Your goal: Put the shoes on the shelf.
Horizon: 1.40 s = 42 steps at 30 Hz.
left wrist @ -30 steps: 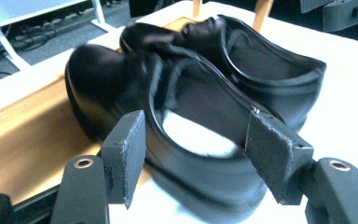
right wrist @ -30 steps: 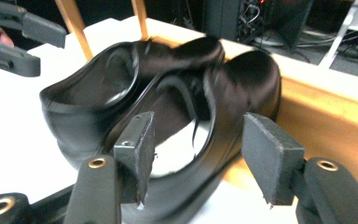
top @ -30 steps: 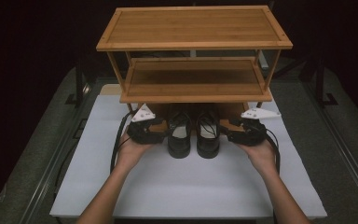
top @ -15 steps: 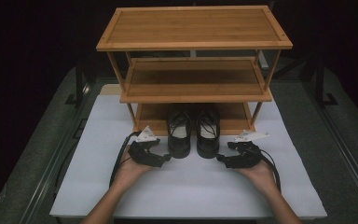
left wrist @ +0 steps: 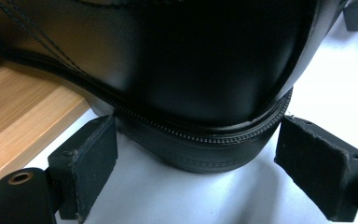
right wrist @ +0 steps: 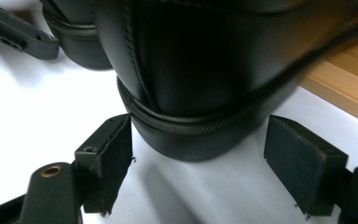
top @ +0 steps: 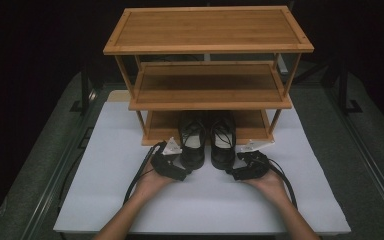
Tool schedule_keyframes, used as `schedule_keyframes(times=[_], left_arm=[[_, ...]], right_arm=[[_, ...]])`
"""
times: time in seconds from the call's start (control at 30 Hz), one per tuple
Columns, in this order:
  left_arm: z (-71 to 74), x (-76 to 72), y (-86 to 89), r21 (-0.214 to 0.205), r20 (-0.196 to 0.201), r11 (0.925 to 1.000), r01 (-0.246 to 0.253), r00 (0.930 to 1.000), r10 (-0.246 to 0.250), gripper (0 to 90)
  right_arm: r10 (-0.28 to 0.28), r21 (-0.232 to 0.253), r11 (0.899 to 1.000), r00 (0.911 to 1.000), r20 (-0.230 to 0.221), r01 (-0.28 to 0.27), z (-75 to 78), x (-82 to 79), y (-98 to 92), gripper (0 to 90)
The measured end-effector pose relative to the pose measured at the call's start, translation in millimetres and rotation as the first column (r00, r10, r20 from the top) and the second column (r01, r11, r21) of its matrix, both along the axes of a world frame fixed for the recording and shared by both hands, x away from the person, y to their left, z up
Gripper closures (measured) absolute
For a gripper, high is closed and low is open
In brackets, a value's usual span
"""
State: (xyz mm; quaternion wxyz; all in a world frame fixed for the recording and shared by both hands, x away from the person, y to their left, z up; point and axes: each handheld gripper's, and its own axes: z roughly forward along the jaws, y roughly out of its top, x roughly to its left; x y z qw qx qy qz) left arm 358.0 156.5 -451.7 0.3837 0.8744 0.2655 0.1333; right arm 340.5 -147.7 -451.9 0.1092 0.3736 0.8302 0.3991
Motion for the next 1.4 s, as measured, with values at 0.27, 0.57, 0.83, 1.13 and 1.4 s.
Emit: schedule_keyframes(times=[0.27, 0.57, 0.83, 1.13, 1.4], left_arm=[[1.4, -2.0, -5.4, 0.021, 0.006, 0.9997, -0.011, 0.9999, 0.011, 13.7], [3.9, -5.7, -13.2, 0.036, 0.01, 0.9986, -0.038, 0.9993, 0.037, 14.1], [17.8, -0.5, -9.0, -0.015, -0.02, 0.9989, -0.044, 0.9988, 0.044, 14.1], [29.4, 9.0, -6.6, -0.067, -0.036, 0.9966, -0.048, 0.9983, 0.046, 14.0], [32.4, 27.6, -8.5, -0.07, -0.042, 0.9956, -0.062, 0.9974, 0.059, 14.0]], right_arm=[[-0.025, -0.023, 0.999, 0.9996, 0.01, 0.025, -0.8, -1.5, 12.8, 22.5], [-0.049, -0.022, 0.999, 0.9987, 0.013, 0.049, 1.4, -6.0, 21.5, 24.9], [-0.06, 0.015, 0.998, 0.998, 0.02, 0.06, 13.6, -5.9, 20.6, 25.4], [-0.056, 0.036, 0.998, 0.9983, 0.015, 0.055, 26.9, 2.7, 17.5, 25.4], [-0.067, 0.043, 0.997, 0.9976, 0.016, 0.066, 29.8, 19.9, 16.7, 25.3]])
